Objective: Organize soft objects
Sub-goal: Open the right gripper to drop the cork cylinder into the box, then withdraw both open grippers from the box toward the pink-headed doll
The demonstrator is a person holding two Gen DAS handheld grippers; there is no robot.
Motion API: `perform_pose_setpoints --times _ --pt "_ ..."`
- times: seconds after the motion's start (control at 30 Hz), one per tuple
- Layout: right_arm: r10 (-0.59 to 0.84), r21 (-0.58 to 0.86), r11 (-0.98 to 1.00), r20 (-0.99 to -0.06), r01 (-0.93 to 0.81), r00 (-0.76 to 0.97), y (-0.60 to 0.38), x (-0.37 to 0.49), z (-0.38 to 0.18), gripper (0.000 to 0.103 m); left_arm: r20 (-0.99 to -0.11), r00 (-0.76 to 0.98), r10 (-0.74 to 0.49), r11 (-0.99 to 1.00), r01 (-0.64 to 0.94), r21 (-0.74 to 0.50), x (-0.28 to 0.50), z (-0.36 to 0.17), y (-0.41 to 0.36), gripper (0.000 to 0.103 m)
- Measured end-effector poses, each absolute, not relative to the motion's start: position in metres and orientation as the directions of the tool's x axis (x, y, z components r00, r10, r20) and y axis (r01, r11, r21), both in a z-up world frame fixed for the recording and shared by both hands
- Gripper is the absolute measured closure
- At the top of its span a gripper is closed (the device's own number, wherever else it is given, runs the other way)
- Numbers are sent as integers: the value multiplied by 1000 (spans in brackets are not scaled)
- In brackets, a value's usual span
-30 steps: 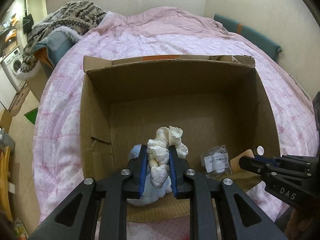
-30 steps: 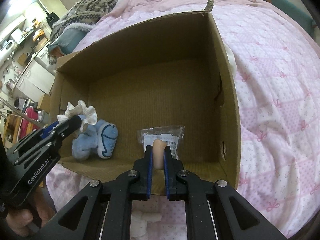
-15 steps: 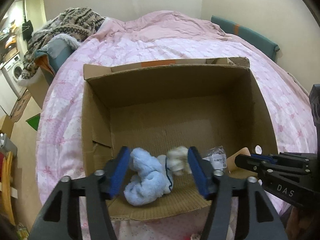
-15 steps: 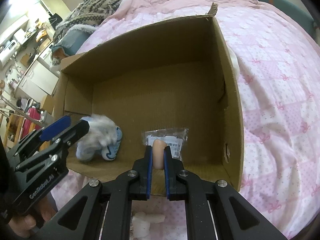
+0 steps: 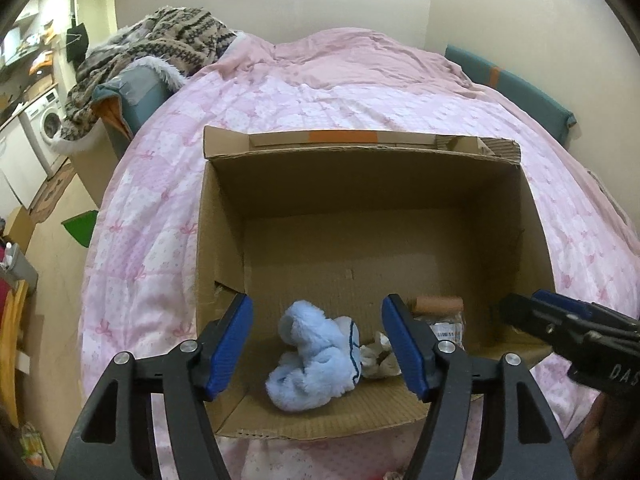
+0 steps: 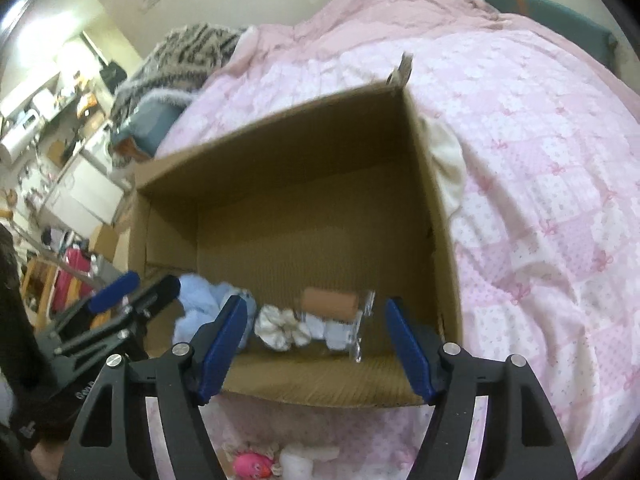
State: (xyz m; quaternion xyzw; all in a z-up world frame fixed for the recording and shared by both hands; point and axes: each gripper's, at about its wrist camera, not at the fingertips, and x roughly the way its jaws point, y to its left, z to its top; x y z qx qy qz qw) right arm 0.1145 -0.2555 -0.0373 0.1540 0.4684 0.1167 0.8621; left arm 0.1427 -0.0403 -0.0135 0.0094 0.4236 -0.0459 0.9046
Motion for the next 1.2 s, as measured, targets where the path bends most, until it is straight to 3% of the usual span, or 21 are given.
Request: perform_pose_setpoints --times 0.4,1.2 --pt "370 443 897 -746 -3 554 -273 114 -27 27 -804 594 -29 998 58 7 124 -8 -22 39" --pt "354 422 906 -779 16 518 -270 70 -25 27 -841 539 -45 993 -65 -95 69 0 16 39"
